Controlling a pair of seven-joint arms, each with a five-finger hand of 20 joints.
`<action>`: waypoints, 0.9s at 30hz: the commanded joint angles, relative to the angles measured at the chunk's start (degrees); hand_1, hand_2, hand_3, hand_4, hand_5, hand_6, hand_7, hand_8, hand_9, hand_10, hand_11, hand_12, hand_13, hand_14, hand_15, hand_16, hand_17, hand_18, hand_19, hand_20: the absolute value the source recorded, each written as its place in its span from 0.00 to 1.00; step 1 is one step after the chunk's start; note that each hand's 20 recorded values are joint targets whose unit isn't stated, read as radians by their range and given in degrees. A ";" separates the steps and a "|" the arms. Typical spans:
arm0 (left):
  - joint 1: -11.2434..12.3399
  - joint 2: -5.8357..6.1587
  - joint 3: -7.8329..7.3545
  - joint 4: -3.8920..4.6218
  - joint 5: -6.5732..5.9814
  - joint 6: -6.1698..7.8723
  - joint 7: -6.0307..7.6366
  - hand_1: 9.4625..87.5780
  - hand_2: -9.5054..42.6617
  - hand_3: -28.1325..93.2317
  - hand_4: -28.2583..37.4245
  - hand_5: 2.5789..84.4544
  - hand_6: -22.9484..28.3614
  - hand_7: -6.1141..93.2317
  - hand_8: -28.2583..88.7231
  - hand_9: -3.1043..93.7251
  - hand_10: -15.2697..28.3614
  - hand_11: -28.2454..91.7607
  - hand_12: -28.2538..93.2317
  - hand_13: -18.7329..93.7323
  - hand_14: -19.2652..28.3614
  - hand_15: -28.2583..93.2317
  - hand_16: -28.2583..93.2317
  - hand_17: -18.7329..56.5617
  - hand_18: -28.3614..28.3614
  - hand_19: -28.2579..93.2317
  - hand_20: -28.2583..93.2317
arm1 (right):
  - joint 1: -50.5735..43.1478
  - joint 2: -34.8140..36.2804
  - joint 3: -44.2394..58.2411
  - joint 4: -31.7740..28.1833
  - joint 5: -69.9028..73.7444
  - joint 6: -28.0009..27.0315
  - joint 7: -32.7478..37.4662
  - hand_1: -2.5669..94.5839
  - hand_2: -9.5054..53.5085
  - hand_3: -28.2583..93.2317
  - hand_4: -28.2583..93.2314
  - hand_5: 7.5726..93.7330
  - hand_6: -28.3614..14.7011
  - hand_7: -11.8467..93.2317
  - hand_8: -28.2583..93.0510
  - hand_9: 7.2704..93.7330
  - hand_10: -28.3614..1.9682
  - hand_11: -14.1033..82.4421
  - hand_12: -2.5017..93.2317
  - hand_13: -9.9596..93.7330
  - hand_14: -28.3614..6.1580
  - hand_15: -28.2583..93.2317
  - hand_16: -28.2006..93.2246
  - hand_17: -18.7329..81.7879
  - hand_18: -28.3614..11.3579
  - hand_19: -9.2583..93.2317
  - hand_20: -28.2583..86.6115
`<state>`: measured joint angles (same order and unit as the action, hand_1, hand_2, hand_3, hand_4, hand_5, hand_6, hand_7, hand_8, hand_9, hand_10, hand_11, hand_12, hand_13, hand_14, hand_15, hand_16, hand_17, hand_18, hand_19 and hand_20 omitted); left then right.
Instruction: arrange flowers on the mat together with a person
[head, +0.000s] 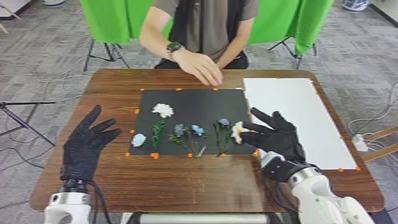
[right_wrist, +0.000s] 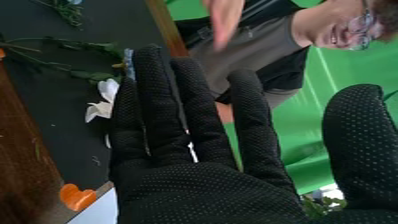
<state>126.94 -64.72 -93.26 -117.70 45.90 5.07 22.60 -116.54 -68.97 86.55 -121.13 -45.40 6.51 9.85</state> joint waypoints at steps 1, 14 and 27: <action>0.01 -0.88 0.12 0.34 -0.03 -0.44 -1.28 0.13 0.33 0.84 0.00 0.37 0.53 0.16 0.17 0.44 0.76 0.43 0.33 0.48 0.94 0.67 0.17 0.27 1.00 0.89 0.08 | 0.46 -0.06 -0.50 -0.27 -0.30 0.34 -0.07 0.20 0.31 0.83 0.01 0.43 0.67 0.23 0.13 0.51 0.32 0.30 0.18 0.49 0.25 0.59 0.33 0.25 0.13 0.58 0.39; -2.27 -1.59 0.98 1.32 0.56 -1.49 -2.00 0.13 0.33 0.84 0.00 0.37 0.54 0.16 0.17 0.44 0.76 0.43 0.33 0.49 0.94 0.67 0.16 0.27 1.00 0.89 0.08 | 0.52 0.01 -0.73 -0.08 -0.30 -0.01 -0.75 0.20 0.31 0.83 0.01 0.43 0.67 0.23 0.13 0.51 0.32 0.30 0.18 0.49 0.25 0.59 0.33 0.25 0.13 0.58 0.39; -1.82 -2.46 1.22 1.21 0.67 -1.73 -3.08 0.14 0.33 0.84 0.00 0.36 0.54 0.16 0.17 0.44 0.76 0.43 0.33 0.49 0.94 0.66 0.17 0.27 1.00 0.89 0.07 | -0.07 -0.17 -0.51 -0.33 -0.36 0.01 -0.36 0.20 0.31 0.83 0.01 0.43 0.67 0.23 0.13 0.51 0.33 0.30 0.18 0.49 0.25 0.59 0.33 0.25 0.13 0.58 0.39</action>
<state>124.40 -66.21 -92.37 -116.72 46.19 4.13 20.87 -115.69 -68.91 86.06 -121.09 -45.43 6.53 9.69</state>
